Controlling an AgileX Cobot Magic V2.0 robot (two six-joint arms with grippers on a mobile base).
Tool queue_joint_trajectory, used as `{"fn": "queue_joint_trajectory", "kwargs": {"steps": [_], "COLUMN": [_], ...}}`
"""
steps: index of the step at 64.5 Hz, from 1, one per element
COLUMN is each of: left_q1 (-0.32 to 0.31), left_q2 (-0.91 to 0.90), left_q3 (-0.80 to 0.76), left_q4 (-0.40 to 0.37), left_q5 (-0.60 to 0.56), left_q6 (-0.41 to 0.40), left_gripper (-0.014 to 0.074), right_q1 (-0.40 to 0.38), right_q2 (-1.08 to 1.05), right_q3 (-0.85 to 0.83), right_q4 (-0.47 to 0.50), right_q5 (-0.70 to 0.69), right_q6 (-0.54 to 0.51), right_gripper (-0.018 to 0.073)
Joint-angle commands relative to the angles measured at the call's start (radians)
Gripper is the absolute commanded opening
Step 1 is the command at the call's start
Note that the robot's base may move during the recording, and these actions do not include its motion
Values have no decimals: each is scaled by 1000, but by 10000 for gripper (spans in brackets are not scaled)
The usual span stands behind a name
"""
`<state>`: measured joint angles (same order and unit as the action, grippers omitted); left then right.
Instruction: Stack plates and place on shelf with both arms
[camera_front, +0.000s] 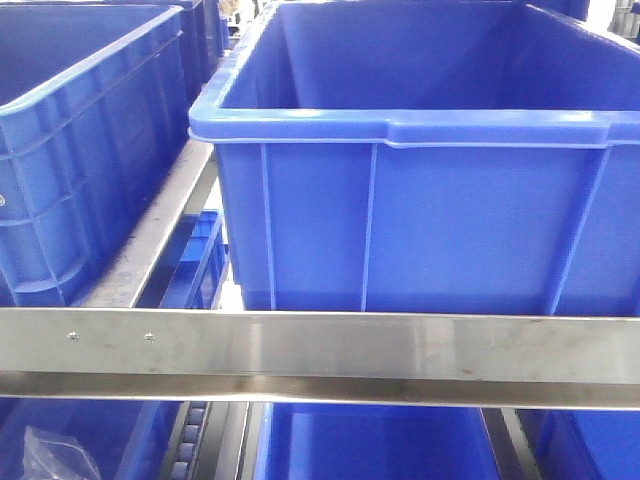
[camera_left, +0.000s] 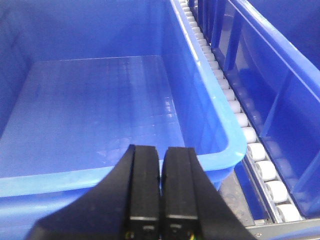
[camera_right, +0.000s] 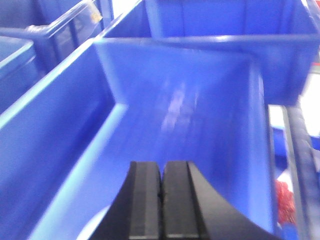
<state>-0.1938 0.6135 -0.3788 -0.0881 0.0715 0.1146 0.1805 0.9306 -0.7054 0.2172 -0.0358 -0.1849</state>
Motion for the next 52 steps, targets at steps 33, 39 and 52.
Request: {"fn": "queue_joint_trajectory", "kwargs": {"steps": [33, 39, 52], "left_q1": [3, 3, 3], "left_q2": [5, 5, 5], "left_q3": [-31, -31, -31], "left_q4": [-2, -2, -2], "left_q5": [-92, -92, -92], "left_q6": [-3, -3, -3], "left_gripper": [83, 83, 83], "right_q1": [-5, -5, -46], "right_q2": [-666, -690, -710], "right_q3": [209, 209, 230], "right_q4": [-12, -12, -11], "right_q5": [405, 406, 402], "right_q6": [-6, -6, -6], "right_gripper": [57, 57, 57]}}
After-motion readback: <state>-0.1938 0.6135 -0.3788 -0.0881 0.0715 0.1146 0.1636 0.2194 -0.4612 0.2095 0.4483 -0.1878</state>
